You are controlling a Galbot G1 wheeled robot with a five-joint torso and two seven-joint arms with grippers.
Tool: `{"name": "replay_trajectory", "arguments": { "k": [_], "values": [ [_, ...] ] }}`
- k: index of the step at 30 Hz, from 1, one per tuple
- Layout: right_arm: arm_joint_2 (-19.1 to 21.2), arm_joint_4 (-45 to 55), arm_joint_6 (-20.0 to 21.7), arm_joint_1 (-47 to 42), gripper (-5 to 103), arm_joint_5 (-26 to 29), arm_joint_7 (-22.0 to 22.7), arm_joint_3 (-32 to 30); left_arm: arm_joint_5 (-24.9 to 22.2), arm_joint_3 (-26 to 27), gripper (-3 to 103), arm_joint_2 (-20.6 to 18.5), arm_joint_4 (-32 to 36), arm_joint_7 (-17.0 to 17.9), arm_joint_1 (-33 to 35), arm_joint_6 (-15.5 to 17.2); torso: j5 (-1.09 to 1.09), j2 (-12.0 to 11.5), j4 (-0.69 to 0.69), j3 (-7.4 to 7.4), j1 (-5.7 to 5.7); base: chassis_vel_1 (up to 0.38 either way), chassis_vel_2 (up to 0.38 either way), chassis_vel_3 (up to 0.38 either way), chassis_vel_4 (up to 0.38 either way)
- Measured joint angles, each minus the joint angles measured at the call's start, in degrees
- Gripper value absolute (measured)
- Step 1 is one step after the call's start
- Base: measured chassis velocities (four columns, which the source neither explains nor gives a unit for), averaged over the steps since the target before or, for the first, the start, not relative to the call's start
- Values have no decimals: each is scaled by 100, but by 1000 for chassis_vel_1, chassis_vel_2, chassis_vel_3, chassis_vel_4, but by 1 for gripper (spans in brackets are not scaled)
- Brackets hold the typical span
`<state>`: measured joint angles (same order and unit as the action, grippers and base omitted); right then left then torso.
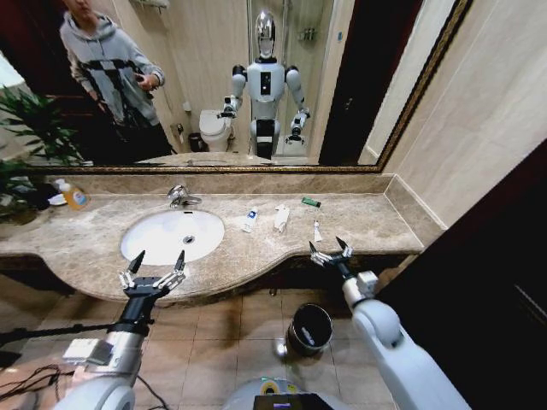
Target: Pick up the trash from the sink and place it in the trash bin.
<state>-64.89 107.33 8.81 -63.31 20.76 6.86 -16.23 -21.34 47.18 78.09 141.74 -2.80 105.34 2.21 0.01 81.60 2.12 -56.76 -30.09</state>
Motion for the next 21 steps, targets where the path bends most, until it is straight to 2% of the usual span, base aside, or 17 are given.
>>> {"name": "replay_trajectory", "arguments": {
  "k": [8,16,17,21],
  "values": [
    [-131,-1129,144,961,100,25,20,390,0,0,100,0,0,0,0,0,-2,0,0,0,-1,0,0,0,0],
    [-153,-1579,85,965,100,67,15,244,0,-1,100,0,0,0,0,0,-1,0,-2,1,0,0,0,0,0],
    [-157,-1647,51,952,103,57,10,222,0,0,100,0,0,0,0,0,-1,0,-1,1,0,0,0,0,0],
    [-174,-1720,13,922,93,28,-19,190,0,0,100,0,0,0,1,0,-1,0,-1,1,0,0,0,0,0]
  ]
}}
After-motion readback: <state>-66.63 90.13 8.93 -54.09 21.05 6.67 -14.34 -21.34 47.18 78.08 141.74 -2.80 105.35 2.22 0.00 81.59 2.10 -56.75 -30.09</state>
